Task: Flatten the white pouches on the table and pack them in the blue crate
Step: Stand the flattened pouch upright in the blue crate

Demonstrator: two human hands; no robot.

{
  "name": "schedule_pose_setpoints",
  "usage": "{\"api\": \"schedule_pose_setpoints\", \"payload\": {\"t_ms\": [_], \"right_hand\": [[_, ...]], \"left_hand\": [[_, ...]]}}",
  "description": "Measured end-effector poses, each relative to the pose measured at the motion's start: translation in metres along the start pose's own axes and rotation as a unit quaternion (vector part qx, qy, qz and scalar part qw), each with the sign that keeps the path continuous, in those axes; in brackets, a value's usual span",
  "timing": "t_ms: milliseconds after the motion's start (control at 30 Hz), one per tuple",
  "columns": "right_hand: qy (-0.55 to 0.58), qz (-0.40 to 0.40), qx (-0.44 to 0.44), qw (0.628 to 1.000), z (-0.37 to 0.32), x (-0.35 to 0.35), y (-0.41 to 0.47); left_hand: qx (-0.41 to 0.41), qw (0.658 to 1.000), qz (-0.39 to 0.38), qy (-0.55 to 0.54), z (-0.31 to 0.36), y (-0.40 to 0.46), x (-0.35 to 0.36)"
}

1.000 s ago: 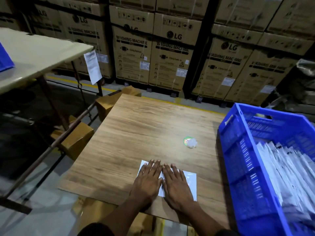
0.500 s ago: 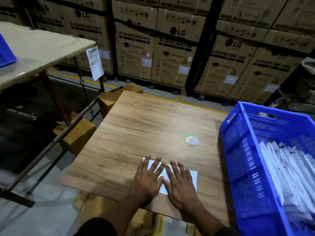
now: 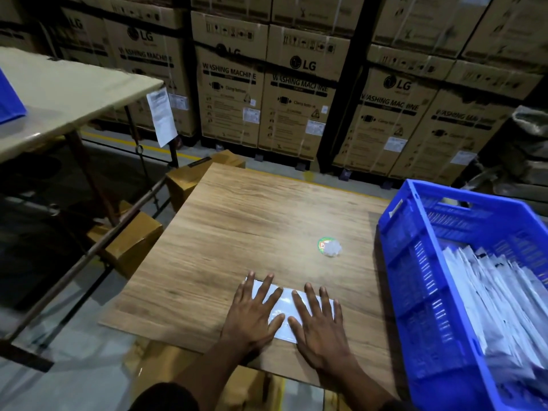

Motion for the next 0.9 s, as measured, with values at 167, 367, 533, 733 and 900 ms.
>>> {"api": "schedule_pose_setpoints", "payload": {"t_ms": [167, 367, 533, 733, 900], "right_hand": [[-0.009, -0.003, 0.006, 1.0, 0.005, 0.005, 0.002], [-0.012, 0.008, 0.007, 1.0, 0.005, 0.006, 0.001], [-0.001, 0.012, 0.016, 1.0, 0.005, 0.004, 0.001], [0.0, -0.01, 0.018, 1.0, 0.002, 0.003, 0.002], [0.06, -0.002, -0.002, 0.998, -0.004, -0.003, 0.003]], "left_hand": [[-0.009, 0.999, 0.039, -0.028, 0.0, -0.007, -0.007], [-0.023, 0.996, 0.075, -0.04, -0.003, -0.011, -0.013], [-0.021, 0.999, 0.025, -0.029, -0.004, -0.012, -0.009], [-0.033, 0.999, -0.022, -0.017, -0.005, -0.011, -0.004], [-0.029, 0.999, -0.022, -0.013, -0.007, -0.009, -0.001]]}}
Point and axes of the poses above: each hand's wrist, its own y-axis towards the middle knuckle, its own x-axis out of the palm, z = x × y, the point moved 9 cm from there along y, towards the middle knuckle, and after that the axes turned 14 degrees about -x, right-handed, at the moved point
